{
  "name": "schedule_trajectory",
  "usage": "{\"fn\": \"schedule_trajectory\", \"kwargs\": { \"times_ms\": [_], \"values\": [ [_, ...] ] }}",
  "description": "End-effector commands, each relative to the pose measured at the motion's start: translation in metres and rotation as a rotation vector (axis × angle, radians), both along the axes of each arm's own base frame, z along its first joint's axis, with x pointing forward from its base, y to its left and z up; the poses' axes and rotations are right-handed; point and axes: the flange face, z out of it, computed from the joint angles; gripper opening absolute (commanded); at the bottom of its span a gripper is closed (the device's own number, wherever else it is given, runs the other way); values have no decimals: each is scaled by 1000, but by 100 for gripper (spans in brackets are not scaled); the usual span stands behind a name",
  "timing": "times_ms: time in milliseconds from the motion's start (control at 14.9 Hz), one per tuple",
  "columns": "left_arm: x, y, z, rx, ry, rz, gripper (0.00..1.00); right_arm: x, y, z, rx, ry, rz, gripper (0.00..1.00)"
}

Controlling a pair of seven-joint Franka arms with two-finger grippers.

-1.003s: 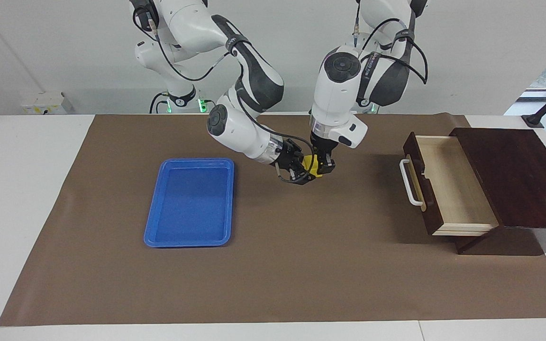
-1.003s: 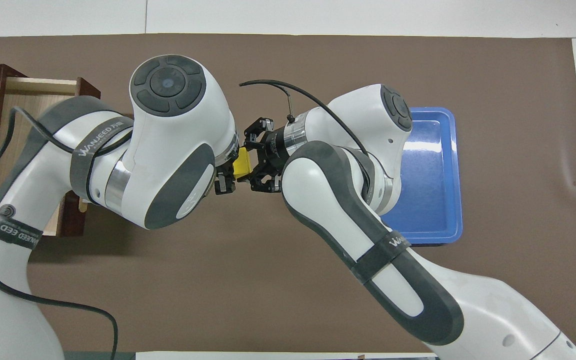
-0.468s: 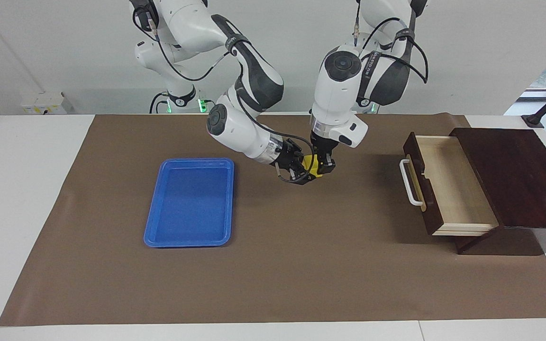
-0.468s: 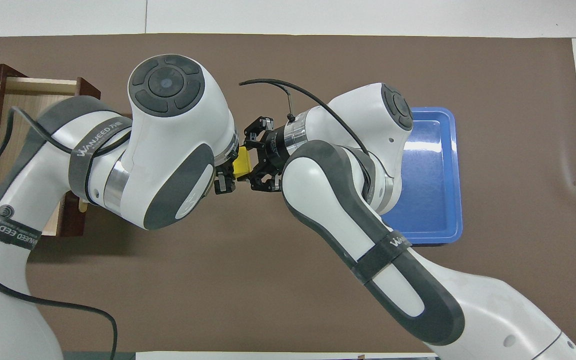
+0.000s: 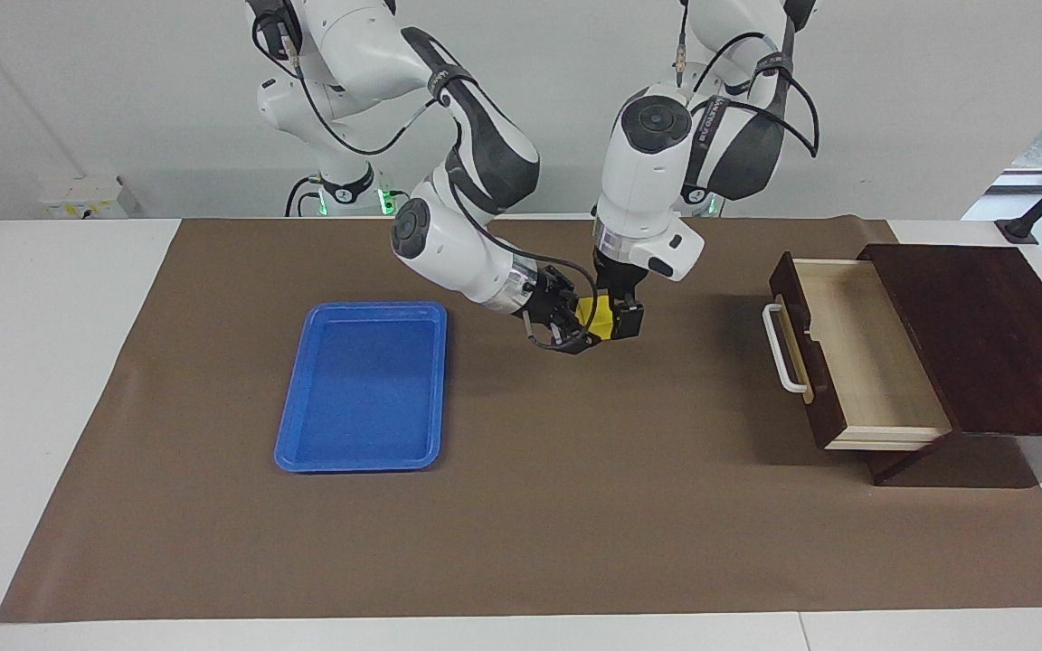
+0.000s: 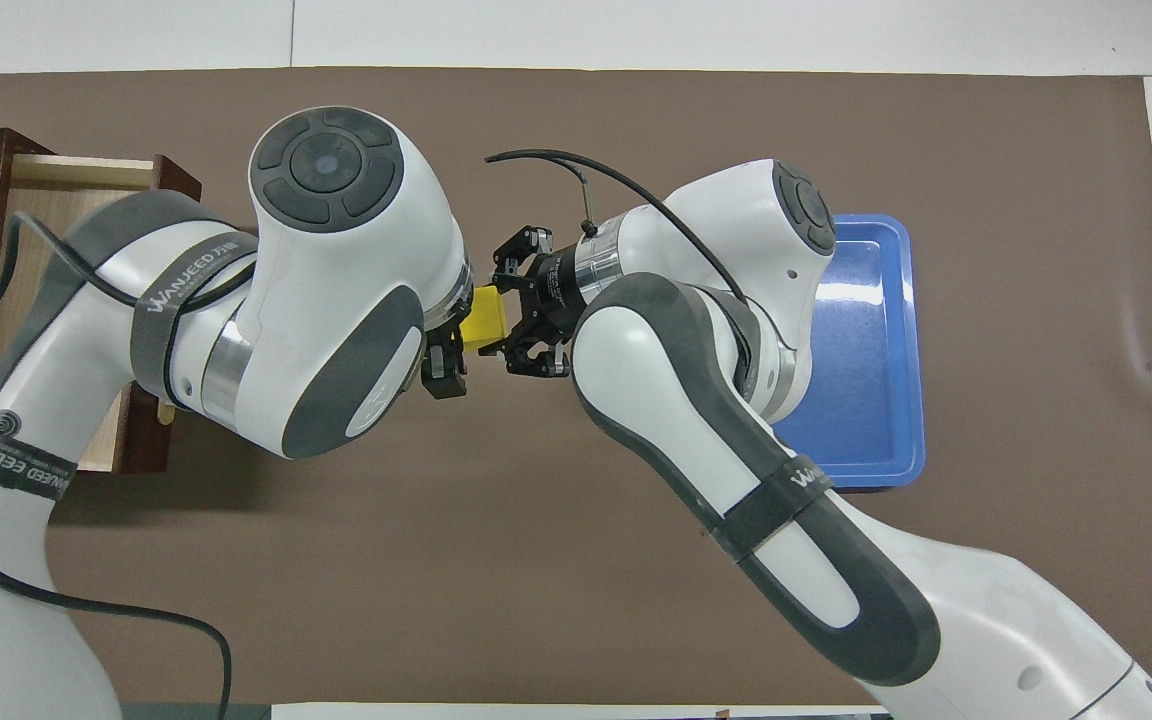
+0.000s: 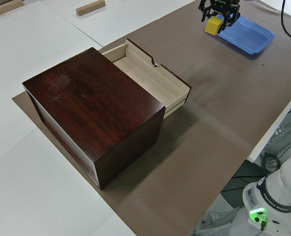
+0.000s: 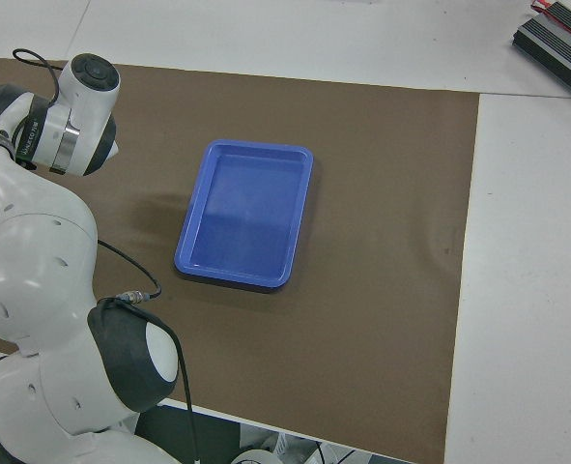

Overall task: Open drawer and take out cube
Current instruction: 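Carry the cube over the blue tray while the left gripper withdraws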

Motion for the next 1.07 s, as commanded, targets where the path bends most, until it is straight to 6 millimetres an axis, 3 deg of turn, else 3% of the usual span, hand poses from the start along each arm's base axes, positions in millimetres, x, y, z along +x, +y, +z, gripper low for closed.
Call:
{"fn": "schedule_trajectory", "kwargs": {
  "times_ms": [0, 201, 334, 602, 803, 1003],
  "values": [
    [-5, 21, -7, 22, 6, -44, 100, 27, -40, 10, 2, 14, -32, 0],
    [-6, 46, -22, 127, -5, -137, 100, 59, -112, 6, 3, -3, -97, 0],
    [0, 76, -29, 198, -12, -143, 100, 70, -156, -5, -3, -28, -97, 0],
    [-18, 110, -57, 330, -50, -201, 100, 67, -237, -56, -25, -29, -64, 0],
    [-25, 147, -73, 431, -69, -223, 100, 53, -270, -106, -66, -35, 7, 0],
    [-17, 177, -75, 492, -76, -216, 100, 50, -295, -123, -87, -36, 22, 0]
  ]
}}
